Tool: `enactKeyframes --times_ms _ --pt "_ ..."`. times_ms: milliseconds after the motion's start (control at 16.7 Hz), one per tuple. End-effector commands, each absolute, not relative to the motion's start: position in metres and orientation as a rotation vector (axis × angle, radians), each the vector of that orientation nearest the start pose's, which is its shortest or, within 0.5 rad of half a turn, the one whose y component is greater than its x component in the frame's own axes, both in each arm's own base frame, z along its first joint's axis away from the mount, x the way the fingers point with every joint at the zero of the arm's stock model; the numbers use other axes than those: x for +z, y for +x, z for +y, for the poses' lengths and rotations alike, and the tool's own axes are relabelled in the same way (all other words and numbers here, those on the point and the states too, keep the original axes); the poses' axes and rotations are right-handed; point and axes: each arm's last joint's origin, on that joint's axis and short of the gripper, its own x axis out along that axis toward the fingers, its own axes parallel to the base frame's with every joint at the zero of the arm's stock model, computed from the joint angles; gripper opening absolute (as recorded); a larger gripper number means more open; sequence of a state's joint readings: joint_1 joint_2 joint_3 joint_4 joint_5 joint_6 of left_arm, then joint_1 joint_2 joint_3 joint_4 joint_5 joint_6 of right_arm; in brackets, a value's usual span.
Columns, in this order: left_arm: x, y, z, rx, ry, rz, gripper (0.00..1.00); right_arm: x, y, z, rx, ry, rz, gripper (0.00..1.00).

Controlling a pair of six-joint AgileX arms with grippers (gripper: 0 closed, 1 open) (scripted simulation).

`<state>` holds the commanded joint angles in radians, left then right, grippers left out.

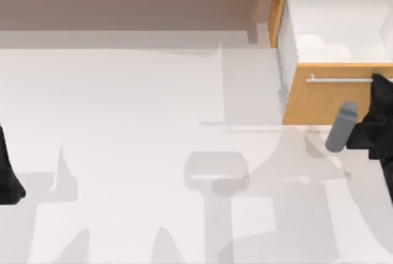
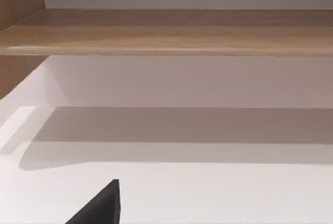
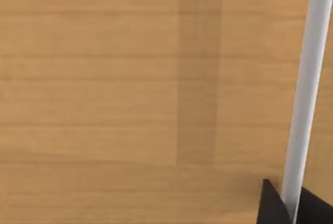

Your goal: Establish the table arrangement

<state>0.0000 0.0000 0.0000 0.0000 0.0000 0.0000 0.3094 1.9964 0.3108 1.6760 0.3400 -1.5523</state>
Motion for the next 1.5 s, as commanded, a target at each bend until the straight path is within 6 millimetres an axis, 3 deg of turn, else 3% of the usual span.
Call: enactKeyframes --times_ms 600,1080,1500 --pt "0.160 0.106 -0.001 0.000 0.000 0.000 1.00 0.088 0.312 0.071 -0.002 -1.570 0.011 0.00" --pt "0.160 0.106 -0.001 0.000 0.000 0.000 1.00 0.090 0.322 0.074 0.000 -1.565 -0.002 0.00" --pt "0.160 0.106 -0.001 0.000 0.000 0.000 1.00 0.088 0.368 0.072 0.003 -1.567 0.008 0.00"
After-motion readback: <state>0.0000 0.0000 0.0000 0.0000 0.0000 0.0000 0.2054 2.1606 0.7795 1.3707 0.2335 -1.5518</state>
